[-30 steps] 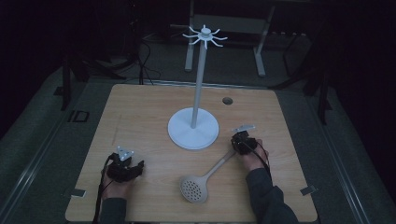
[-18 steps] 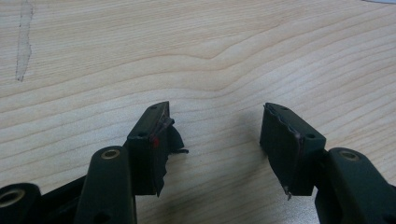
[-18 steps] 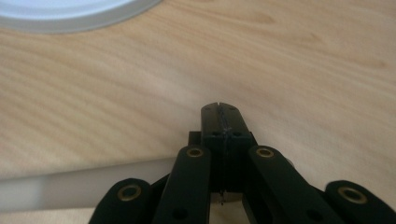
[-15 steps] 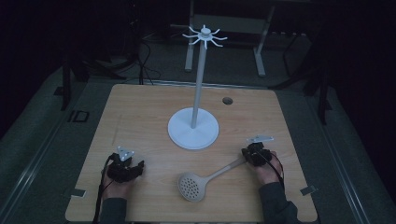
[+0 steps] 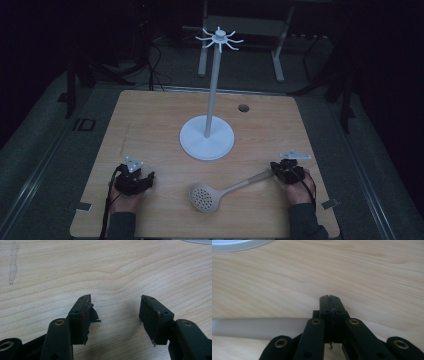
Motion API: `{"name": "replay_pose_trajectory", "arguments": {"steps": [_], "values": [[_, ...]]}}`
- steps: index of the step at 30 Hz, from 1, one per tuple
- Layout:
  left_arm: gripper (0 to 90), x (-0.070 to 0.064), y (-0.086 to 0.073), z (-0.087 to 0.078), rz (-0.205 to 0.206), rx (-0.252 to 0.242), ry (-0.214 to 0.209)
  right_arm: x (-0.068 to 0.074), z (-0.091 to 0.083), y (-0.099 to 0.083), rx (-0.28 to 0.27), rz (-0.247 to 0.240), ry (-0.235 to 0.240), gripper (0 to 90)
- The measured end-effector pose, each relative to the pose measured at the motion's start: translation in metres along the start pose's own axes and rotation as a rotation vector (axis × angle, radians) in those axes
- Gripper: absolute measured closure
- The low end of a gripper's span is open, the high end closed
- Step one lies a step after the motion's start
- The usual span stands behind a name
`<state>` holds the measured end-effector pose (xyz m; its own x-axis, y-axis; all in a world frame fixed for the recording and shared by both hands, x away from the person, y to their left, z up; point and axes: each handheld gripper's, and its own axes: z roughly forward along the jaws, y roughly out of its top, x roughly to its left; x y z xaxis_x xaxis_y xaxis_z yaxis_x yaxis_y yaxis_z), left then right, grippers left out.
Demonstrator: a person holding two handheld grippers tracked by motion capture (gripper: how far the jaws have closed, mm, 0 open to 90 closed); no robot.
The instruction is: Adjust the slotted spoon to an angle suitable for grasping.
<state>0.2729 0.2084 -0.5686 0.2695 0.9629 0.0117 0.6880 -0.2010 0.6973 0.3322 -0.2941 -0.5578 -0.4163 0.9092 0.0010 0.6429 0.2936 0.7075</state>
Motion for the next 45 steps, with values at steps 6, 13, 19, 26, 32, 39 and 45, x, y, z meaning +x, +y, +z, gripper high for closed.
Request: {"name": "replay_pose_trajectory", "arguments": {"steps": [6, 13, 19, 26, 32, 39, 45], "values": [[44.6, -0.003, 0.001, -0.001, 0.003, -0.007, -0.013, -0.022, -0.002, -0.011, -0.004, 0.082, -0.025, 89.9], [45.5, -0.012, 0.007, -0.009, 0.005, -0.047, -0.074, -0.014, 0.001, -0.014, 0.008, 0.065, -0.011, 90.0], [45.9, -0.029, 0.021, -0.021, 0.048, -0.094, -0.124, -0.011, 0.000, -0.015, 0.005, 0.084, 0.009, 90.0], [46.0, -0.052, 0.036, -0.031, 0.093, -0.127, -0.192, 0.009, 0.003, -0.013, 0.003, 0.054, 0.044, 90.0], [46.3, -0.070, 0.049, -0.037, 0.117, -0.139, -0.252, 0.031, 0.007, -0.009, 0.000, 0.007, 0.081, 90.0], [46.6, -0.090, 0.069, -0.042, 0.164, -0.159, -0.295, 0.040, 0.009, -0.008, -0.006, -0.021, 0.119, 90.0], [47.4, -0.106, 0.080, -0.040, 0.202, -0.149, -0.325, 0.030, -0.001, -0.005, -0.068, -0.010, 0.079, 88.7]]}}
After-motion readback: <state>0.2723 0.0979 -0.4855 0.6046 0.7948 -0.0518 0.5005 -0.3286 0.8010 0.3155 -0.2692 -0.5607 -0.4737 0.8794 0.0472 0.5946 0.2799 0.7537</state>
